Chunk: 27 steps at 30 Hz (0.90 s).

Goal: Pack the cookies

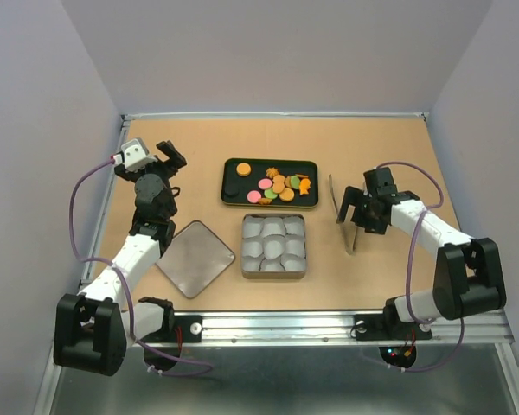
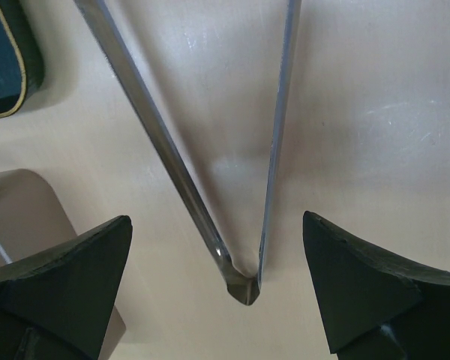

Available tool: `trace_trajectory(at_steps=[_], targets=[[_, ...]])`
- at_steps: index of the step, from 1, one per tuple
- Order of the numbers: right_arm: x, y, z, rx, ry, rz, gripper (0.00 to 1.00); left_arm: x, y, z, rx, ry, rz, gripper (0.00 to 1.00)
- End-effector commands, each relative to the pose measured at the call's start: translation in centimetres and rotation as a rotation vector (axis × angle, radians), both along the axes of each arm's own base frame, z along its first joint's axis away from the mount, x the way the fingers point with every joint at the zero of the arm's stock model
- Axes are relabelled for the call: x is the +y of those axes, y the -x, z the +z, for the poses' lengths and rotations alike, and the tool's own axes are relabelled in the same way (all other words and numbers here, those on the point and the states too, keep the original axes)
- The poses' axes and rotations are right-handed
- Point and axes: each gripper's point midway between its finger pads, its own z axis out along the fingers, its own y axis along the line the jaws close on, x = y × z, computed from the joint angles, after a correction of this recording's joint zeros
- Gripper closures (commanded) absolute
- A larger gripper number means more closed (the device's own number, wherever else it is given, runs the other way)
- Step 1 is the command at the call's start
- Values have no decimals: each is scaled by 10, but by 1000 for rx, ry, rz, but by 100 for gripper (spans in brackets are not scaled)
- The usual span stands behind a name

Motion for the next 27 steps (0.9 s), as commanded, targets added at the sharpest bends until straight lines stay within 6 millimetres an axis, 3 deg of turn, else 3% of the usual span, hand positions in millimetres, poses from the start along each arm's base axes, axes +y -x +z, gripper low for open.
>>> trace_trajectory(at_steps=[1, 9, 20, 24, 25, 27], targets=[[10, -5, -10, -1, -7, 30, 0, -5, -4, 21, -46, 66, -26, 1], [9, -14, -28, 38, 63, 29, 1, -30, -15, 19, -24, 88, -157, 1], [8, -17, -43, 79, 230, 57, 24, -52, -19, 10, 1, 127, -269, 10], [6, -16, -47, 88, 247, 54, 42, -51, -17, 7, 3, 137, -269, 10], [4, -16, -47, 87, 255, 52, 55, -52, -17, 8, 2, 137, -272, 10], [2, -17, -47, 87, 269, 52, 70, -55, -17, 11, -2, 129, -291, 10]])
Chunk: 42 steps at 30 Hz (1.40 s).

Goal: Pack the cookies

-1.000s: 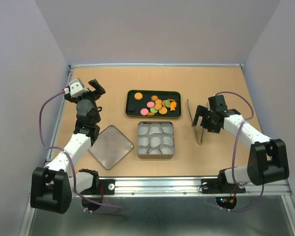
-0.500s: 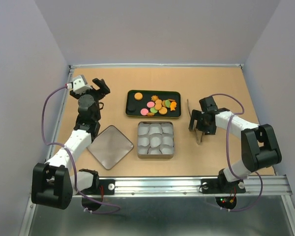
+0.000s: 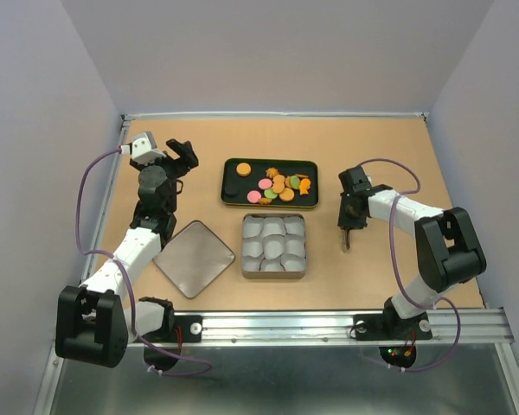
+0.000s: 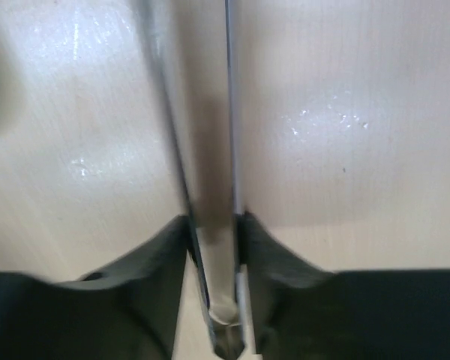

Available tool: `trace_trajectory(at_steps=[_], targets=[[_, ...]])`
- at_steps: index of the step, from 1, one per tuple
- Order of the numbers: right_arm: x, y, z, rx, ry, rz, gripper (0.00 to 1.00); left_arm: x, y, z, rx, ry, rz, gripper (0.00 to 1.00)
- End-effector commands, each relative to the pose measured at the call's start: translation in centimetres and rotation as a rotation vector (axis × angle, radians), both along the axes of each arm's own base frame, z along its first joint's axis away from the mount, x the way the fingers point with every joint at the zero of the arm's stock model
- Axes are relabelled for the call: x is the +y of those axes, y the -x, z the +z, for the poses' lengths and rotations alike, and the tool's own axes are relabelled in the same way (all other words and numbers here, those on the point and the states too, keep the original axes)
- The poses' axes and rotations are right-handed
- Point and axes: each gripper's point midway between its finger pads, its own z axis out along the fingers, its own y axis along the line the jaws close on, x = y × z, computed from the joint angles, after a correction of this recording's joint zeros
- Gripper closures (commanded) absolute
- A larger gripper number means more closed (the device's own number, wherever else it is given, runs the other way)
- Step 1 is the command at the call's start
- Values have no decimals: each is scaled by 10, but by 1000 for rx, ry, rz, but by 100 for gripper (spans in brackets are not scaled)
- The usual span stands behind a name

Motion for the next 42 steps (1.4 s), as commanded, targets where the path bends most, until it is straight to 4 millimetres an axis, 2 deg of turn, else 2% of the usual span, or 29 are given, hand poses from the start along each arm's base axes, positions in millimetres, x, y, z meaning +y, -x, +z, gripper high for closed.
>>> trace_trajectory(at_steps=[1, 3, 5, 6, 7, 9, 10, 11, 12, 13, 16, 17, 18, 19, 20, 24, 28, 34, 42], targets=[[-7, -2, -4, 8, 61, -5, 73, -8, 1, 30, -78, 18, -47, 11], [-12, -5, 7, -10, 88, -7, 80, -16, 3, 38, -97, 18, -97, 12], [-18, -10, 20, -39, 118, -12, 82, -25, 4, 44, -108, 11, -146, 13], [-18, -14, 38, -69, 118, -16, 82, -39, 5, 51, -123, -5, -199, 13], [-18, -17, 46, -86, 117, -16, 82, -45, 7, 50, -120, -16, -218, 13], [-15, -18, 66, -107, 97, -17, 82, -62, 8, 62, -138, -40, -257, 13], [-9, -28, 85, -147, 70, -21, 83, -80, 12, 64, -134, -59, -306, 13], [-2, -27, 101, -160, 24, -6, 83, -93, 10, 74, -145, -61, -341, 12], [5, -30, 114, -184, -12, 11, 83, -104, 10, 74, -130, -64, -377, 12], [15, -38, 139, -238, -54, 32, 83, -123, 12, 89, -151, -56, -442, 12], [52, -37, 189, -327, -232, 151, 82, -165, 9, 81, -98, -25, -584, 12], [62, -39, 210, -370, -278, 183, 82, -171, 9, 81, -93, -15, -596, 12], [83, -32, 229, -388, -385, 259, 82, -179, 11, 80, -87, 9, -614, 12], [92, -29, 240, -402, -428, 294, 82, -186, 11, 80, -83, 14, -629, 12], [107, -23, 258, -421, -498, 348, 82, -201, 12, 77, -72, 21, -662, 12], [131, -10, 277, -437, -582, 436, 82, -239, 22, 77, -60, 53, -761, 12], [139, -7, 272, -418, -600, 461, 82, -271, 36, 82, -77, 73, -841, 12], [143, -7, 263, -399, -607, 458, 83, -291, 50, 89, -99, 115, -900, 12], [154, -6, 265, -388, -633, 485, 83, -308, 60, 82, -117, 165, -988, 12]])
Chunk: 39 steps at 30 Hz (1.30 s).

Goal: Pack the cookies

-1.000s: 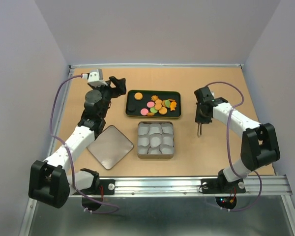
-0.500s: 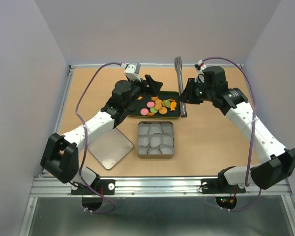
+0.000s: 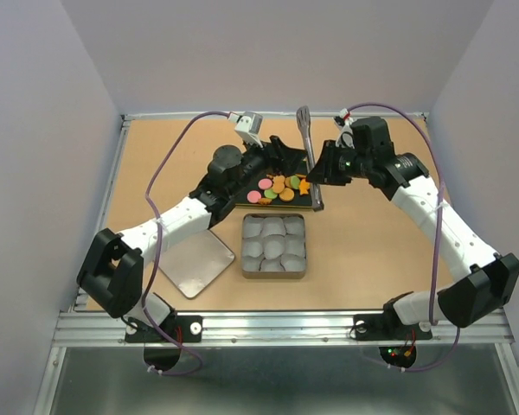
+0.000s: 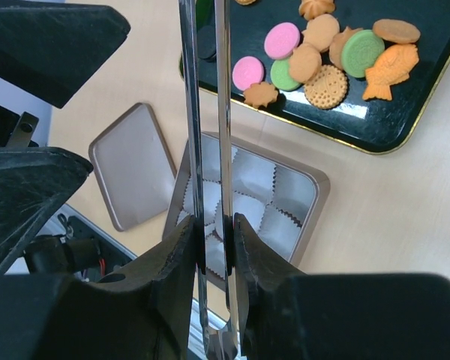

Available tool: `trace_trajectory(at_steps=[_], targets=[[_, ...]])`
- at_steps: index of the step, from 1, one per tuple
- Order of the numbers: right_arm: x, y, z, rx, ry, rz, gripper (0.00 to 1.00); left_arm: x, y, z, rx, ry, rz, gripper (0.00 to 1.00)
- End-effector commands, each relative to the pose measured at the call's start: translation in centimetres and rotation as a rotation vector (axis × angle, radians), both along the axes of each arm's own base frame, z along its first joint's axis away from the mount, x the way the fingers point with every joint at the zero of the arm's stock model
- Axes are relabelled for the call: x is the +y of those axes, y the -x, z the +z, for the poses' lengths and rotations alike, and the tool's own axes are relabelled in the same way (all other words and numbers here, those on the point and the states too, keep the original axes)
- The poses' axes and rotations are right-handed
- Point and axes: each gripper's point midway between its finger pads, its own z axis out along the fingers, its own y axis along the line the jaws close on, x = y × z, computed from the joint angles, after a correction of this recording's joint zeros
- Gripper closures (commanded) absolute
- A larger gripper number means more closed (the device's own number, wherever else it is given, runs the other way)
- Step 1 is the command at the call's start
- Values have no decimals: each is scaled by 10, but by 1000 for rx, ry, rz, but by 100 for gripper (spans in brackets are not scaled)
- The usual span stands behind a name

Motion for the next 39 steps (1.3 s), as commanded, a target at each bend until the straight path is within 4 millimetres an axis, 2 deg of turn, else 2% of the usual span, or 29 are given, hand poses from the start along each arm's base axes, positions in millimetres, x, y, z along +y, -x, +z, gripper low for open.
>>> trace_trajectory(at_steps=[1, 7, 11, 17, 19, 20, 24, 29, 35, 39], targets=[[15, -1, 17, -53, -50, 43, 83, -12, 9, 33, -71, 109, -64, 12], [23, 8, 28, -68, -78, 77, 84, -23, -5, 22, -38, 98, -65, 13], [31, 15, 30, -70, -92, 107, 84, -35, -13, 18, -17, 94, -81, 18], [33, 17, 28, -85, -88, 103, 84, -39, -14, 21, 10, 123, -92, 59], [31, 15, 28, -94, -82, 85, 84, -37, -15, 19, 38, 131, -80, 66], [31, 15, 30, -97, -84, 81, 84, -35, -16, 21, 48, 137, -71, 74], [29, 10, 34, -115, -83, 60, 80, -29, -21, 17, 106, 142, -33, 80], [30, 8, 37, -125, -98, 47, 64, -21, -27, 8, 219, 191, 25, 85], [30, 7, 37, -134, -110, 29, 44, -12, -35, 0, 327, 276, 101, 85], [31, 6, 30, -132, -101, 24, 43, -11, -36, -2, 403, 352, 116, 86]])
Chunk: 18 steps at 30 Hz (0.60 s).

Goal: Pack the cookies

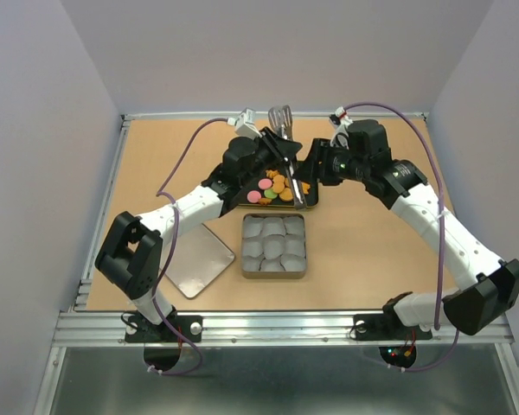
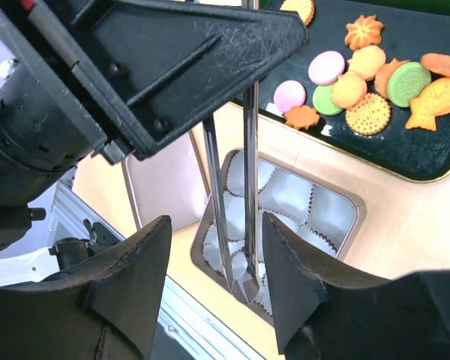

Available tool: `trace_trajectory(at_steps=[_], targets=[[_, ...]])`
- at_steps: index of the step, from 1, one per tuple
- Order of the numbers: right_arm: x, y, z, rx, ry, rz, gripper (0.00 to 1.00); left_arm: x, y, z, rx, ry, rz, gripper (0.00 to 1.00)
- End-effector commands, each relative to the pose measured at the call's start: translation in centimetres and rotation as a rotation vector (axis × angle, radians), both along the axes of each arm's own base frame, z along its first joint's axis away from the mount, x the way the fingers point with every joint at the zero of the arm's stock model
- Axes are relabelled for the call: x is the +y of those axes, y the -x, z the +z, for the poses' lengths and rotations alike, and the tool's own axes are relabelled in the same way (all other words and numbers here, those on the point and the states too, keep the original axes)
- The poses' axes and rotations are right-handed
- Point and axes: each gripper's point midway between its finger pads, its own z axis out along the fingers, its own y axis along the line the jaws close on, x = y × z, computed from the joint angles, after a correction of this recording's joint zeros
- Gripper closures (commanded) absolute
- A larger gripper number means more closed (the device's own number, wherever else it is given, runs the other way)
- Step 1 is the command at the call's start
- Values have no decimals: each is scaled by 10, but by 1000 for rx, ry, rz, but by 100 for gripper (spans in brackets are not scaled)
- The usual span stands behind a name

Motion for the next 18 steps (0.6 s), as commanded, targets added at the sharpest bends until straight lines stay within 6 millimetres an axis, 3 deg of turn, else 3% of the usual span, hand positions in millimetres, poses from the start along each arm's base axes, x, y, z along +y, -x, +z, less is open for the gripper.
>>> trace_trajectory(at_steps=[1, 10, 18], targets=[[4, -3, 4, -48, -16, -10, 43, 4, 2, 27, 41, 141, 30, 86], [7, -7, -20, -39, 51, -31, 43, 2, 7, 46, 21, 229, 5, 86], [18, -9, -29, -37, 56, -22, 43, 3, 8, 45, 42, 288, 0, 86]])
